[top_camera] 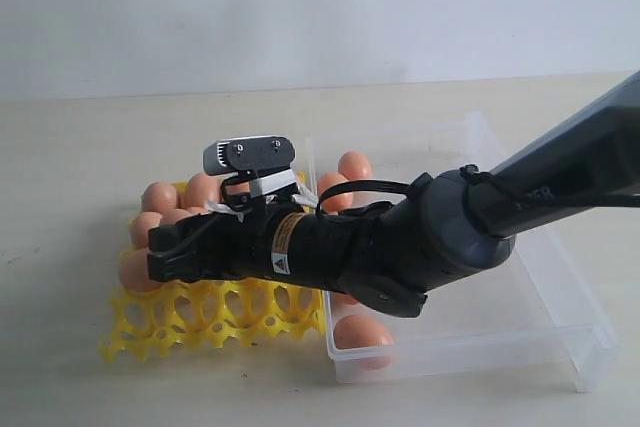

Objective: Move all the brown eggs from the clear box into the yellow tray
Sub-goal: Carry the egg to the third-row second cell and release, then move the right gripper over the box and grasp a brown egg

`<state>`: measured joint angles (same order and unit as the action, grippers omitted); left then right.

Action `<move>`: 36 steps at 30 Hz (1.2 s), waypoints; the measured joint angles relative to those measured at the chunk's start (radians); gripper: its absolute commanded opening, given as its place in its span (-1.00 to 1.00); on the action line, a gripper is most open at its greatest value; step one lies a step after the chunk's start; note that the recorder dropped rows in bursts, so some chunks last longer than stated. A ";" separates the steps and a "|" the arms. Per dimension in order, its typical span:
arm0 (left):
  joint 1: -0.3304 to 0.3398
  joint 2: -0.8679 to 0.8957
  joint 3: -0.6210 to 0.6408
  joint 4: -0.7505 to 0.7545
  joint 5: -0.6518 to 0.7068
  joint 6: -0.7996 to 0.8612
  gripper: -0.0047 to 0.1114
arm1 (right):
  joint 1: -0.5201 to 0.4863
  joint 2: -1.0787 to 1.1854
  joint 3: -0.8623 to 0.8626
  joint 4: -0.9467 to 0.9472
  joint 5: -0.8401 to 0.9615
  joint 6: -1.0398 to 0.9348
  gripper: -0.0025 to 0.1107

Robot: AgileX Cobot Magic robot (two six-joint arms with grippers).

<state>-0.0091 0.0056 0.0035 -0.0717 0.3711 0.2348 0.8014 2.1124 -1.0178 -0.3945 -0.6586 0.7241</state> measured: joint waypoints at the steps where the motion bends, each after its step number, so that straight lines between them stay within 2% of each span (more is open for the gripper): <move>1: 0.000 0.000 0.000 0.000 0.000 0.000 -0.92 | 0.000 0.000 0.000 0.002 0.005 0.000 0.19; 10: 0.000 0.000 0.000 0.000 0.000 0.000 -0.92 | 0.000 0.000 0.000 0.019 0.013 -0.005 0.19; 12: 0.000 0.000 0.000 0.000 0.000 0.000 -0.92 | 0.000 -0.002 0.000 0.019 0.018 -0.012 0.14; 17: 0.000 0.000 0.000 0.000 0.000 0.000 -0.92 | 0.000 -0.081 0.000 0.004 0.103 -0.101 -0.17; 19: 0.000 0.000 0.000 0.000 0.000 0.000 -0.92 | 0.000 -0.145 0.000 0.006 0.198 -0.169 -0.30; 21: 0.000 0.000 0.000 0.000 0.000 0.000 -0.92 | 0.000 -0.231 -0.008 0.033 0.373 -0.240 -0.45; 22: 0.000 0.000 0.000 0.000 0.000 0.000 -0.92 | 0.000 -0.273 -0.018 0.045 0.477 -0.274 -0.63; 23: 0.000 0.000 0.000 0.000 0.000 0.000 -0.92 | 0.000 -0.341 -0.038 0.055 0.664 -0.328 -0.70; 24: 0.000 0.000 0.000 0.000 0.000 0.000 -0.92 | -0.002 -0.366 -0.045 0.055 0.761 -0.346 -0.89; 25: 0.000 0.000 0.000 0.000 0.000 0.000 -0.92 | -0.016 -0.416 -0.053 0.049 0.930 -0.374 -0.96; 30: 0.000 0.000 0.000 0.000 0.000 0.000 -0.92 | -0.110 -0.463 -0.053 0.085 1.322 -0.340 -0.96; 31: 0.000 0.000 0.000 0.000 0.000 0.000 -0.92 | -0.119 -0.463 -0.050 0.101 1.357 -0.340 -0.91; 33: 0.000 0.000 0.000 0.000 0.000 0.000 -0.92 | -0.133 -0.464 -0.034 0.124 1.359 -0.424 -0.72; 36: 0.000 0.000 0.000 0.000 0.000 0.000 -0.92 | -0.180 -0.448 -0.046 0.124 1.232 -0.461 -0.37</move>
<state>-0.0091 0.0056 0.0035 -0.0717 0.3711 0.2348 0.6214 1.6647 -1.0635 -0.2703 0.5737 0.2633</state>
